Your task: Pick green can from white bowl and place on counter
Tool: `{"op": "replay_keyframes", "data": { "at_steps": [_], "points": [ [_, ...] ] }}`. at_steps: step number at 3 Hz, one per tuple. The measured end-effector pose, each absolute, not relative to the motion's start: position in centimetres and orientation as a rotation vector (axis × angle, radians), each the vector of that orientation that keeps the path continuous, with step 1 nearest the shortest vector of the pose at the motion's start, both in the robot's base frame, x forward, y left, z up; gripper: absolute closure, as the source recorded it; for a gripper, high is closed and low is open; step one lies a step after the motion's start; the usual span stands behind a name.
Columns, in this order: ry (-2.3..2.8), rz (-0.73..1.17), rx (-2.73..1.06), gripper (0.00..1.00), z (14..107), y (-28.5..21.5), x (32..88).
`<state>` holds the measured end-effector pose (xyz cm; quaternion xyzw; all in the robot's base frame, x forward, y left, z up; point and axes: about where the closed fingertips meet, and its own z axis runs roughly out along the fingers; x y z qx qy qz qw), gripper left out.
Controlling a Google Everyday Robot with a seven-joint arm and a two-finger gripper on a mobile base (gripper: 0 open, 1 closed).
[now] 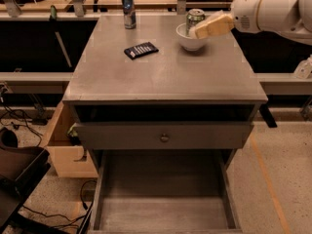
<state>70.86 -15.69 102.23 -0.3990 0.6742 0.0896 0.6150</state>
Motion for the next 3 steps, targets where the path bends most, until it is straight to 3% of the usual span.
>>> {"op": "replay_keyframes", "data": {
  "at_steps": [3],
  "points": [
    [1.617, 0.258, -0.781, 0.0, 98.7, -14.5, 84.1]
  ]
}}
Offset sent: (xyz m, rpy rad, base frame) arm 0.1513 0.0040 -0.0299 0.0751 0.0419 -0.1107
